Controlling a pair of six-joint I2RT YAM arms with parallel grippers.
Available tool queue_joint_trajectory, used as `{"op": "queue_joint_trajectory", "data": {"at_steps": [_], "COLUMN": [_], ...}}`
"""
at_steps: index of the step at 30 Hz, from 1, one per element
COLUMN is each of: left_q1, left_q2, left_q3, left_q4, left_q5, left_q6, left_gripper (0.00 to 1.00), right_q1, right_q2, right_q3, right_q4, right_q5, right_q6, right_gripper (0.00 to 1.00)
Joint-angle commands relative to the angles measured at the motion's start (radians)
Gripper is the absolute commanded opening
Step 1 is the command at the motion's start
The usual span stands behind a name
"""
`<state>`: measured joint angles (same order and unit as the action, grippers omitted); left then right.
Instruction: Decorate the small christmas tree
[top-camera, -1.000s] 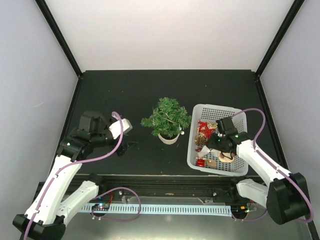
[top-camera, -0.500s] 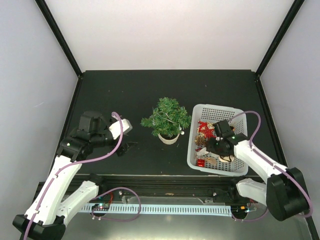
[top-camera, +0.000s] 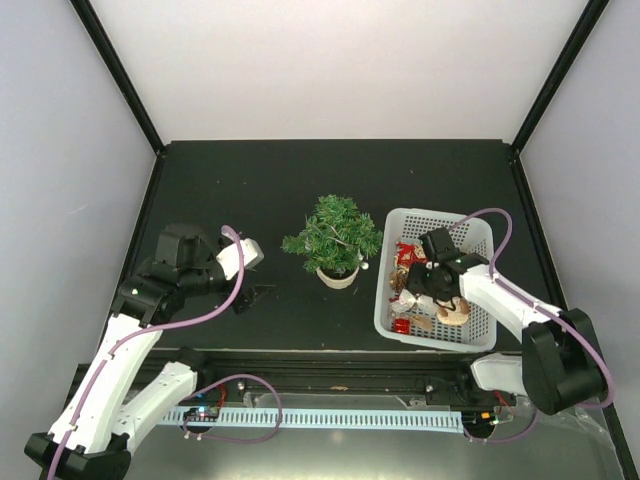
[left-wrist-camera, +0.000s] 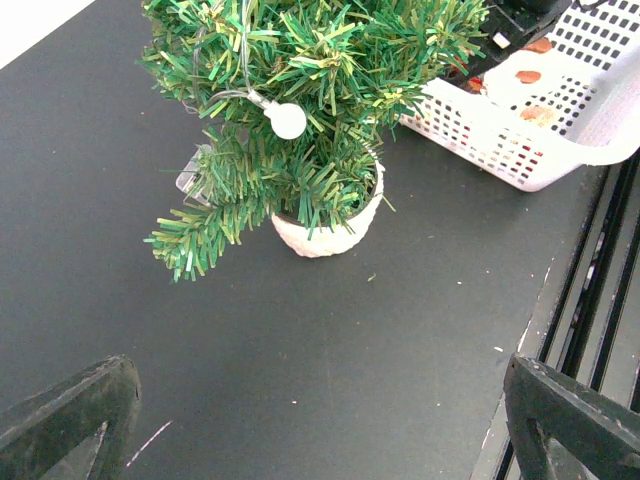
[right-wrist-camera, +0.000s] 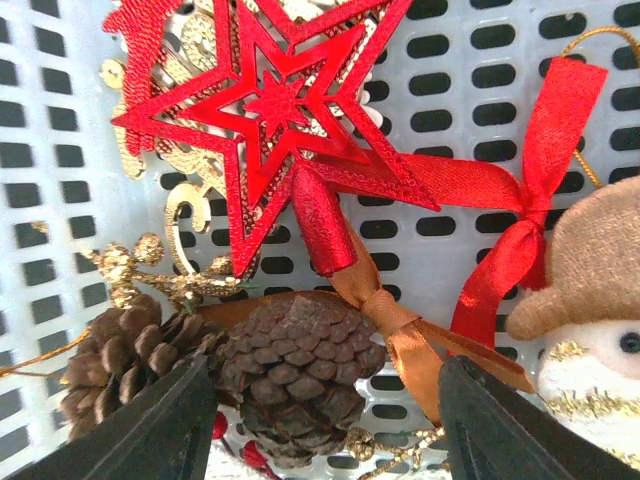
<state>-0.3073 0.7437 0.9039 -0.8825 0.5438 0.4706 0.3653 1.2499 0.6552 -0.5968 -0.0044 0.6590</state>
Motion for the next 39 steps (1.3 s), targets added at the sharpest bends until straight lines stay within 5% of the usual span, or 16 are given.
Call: {"op": "queue_joint_trajectory", "data": {"at_steps": [1, 24, 39], "left_q1": [0.009, 0.02, 0.036], "left_q2": [-0.018, -0.041, -0.057], "left_q3": [-0.003, -0.016, -0.034], "left_q4": [0.01, 0.022, 0.04], "left_q5": [0.021, 0.021, 0.036], "left_q6": [0.01, 0.002, -0.015], "left_gripper": [0.99, 0.99, 0.99], "right_q1": [0.006, 0.006, 0.006], "right_q2": [0.035, 0.021, -0.111], "right_q3": [-0.007, 0.015, 0.124], "right_q4": [0.038, 0.028, -0.093], "right_q5": [-0.01, 0.035, 0.118], "right_q6": [-0.009, -0.031, -0.084], "right_gripper": [0.62, 0.34, 0.33]}}
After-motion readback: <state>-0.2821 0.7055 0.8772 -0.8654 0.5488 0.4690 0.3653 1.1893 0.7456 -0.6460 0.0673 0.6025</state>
